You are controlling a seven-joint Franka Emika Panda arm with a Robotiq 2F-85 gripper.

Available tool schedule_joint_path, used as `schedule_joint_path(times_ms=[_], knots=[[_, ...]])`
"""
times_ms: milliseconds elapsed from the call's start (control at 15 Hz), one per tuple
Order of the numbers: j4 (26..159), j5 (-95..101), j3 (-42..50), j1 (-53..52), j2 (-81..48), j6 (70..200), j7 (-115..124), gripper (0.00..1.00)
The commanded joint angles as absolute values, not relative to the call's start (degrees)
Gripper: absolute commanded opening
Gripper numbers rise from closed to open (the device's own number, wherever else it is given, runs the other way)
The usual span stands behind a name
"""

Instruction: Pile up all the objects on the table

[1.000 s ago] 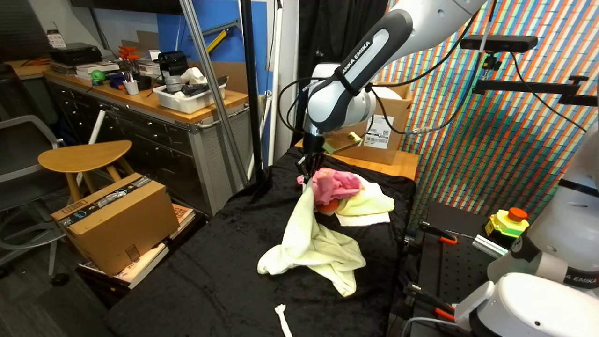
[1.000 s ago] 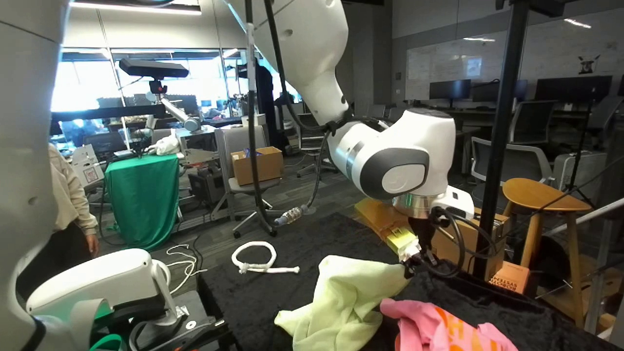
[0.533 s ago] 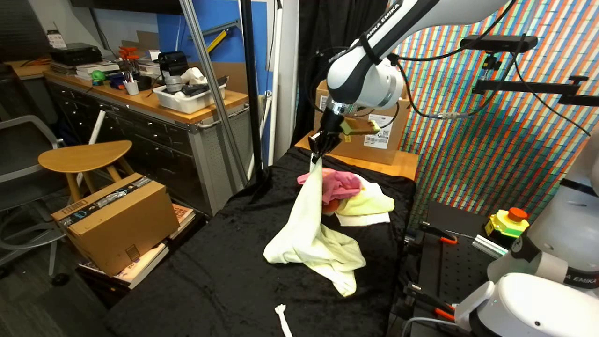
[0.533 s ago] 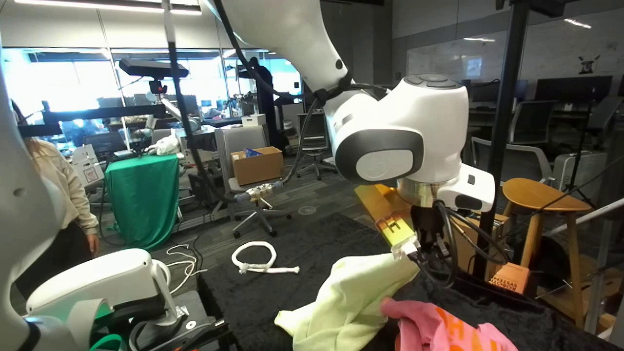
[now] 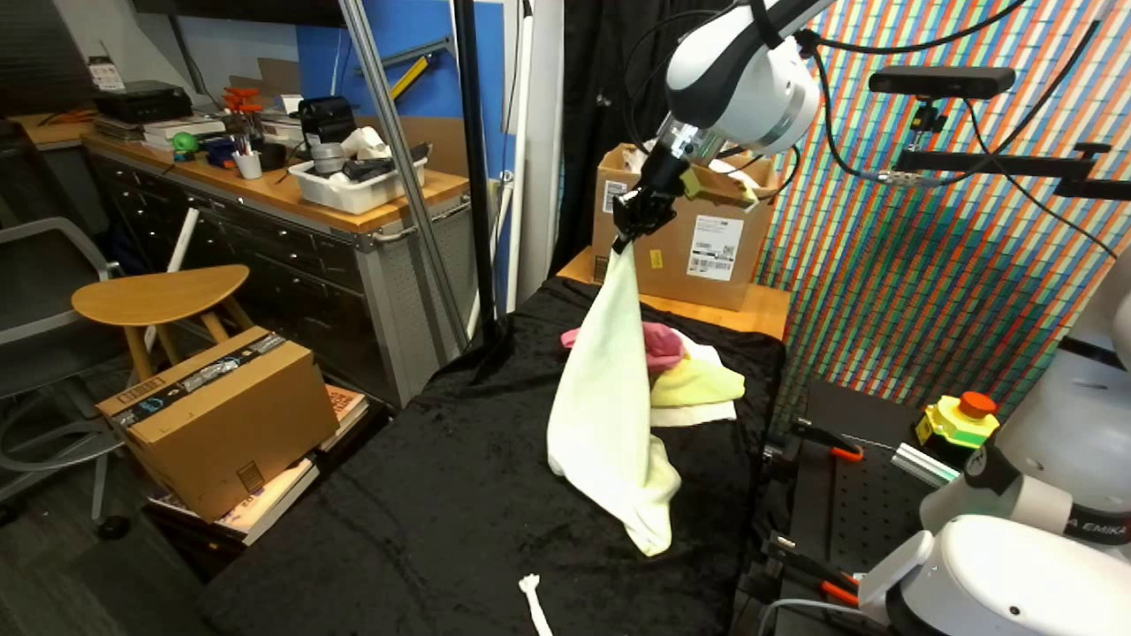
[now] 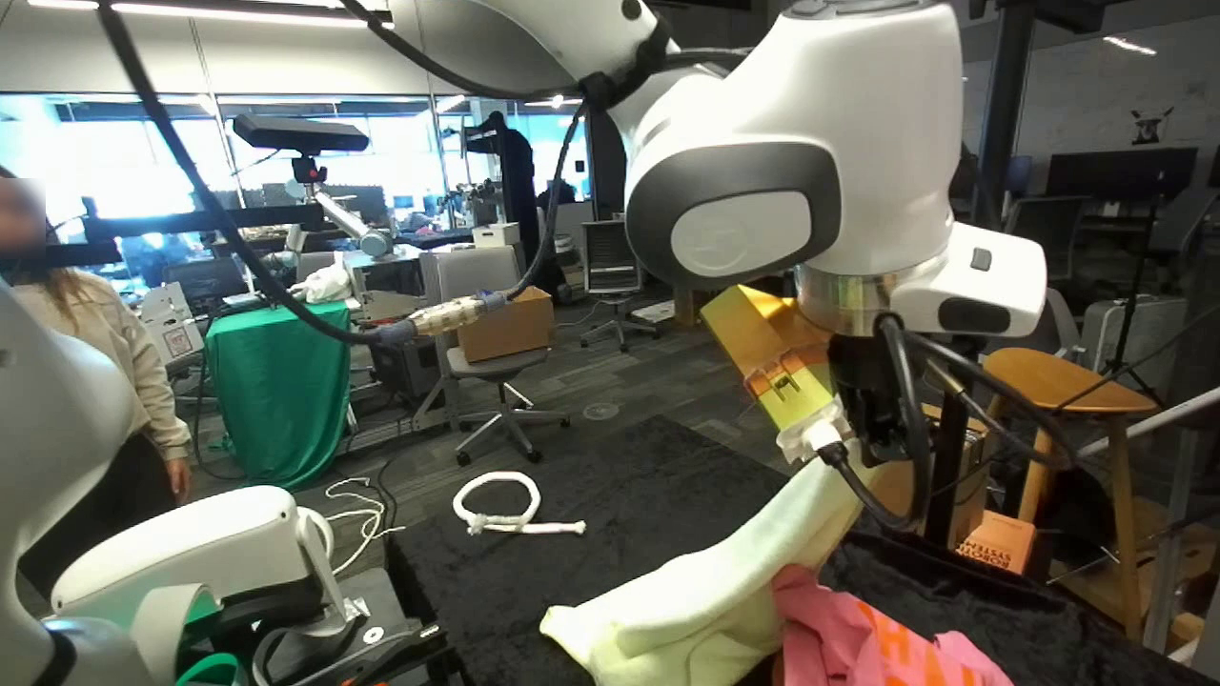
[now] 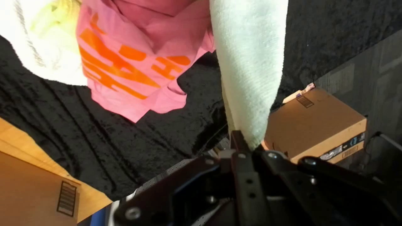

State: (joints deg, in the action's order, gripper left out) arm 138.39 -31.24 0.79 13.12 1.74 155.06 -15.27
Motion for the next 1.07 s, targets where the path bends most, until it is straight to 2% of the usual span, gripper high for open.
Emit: schedule_joint_path(times_ms=[0, 533, 1000], knots=[[140.69, -28.01, 5.18, 11.56, 8.54, 154.65, -10.63, 0.04], [139.47, -20.01, 10.22, 12.44, 12.01, 155.12, -0.81, 0.04], [132.84, -12.74, 10.06, 12.44, -1.63, 155.70, 5.75, 0.04]])
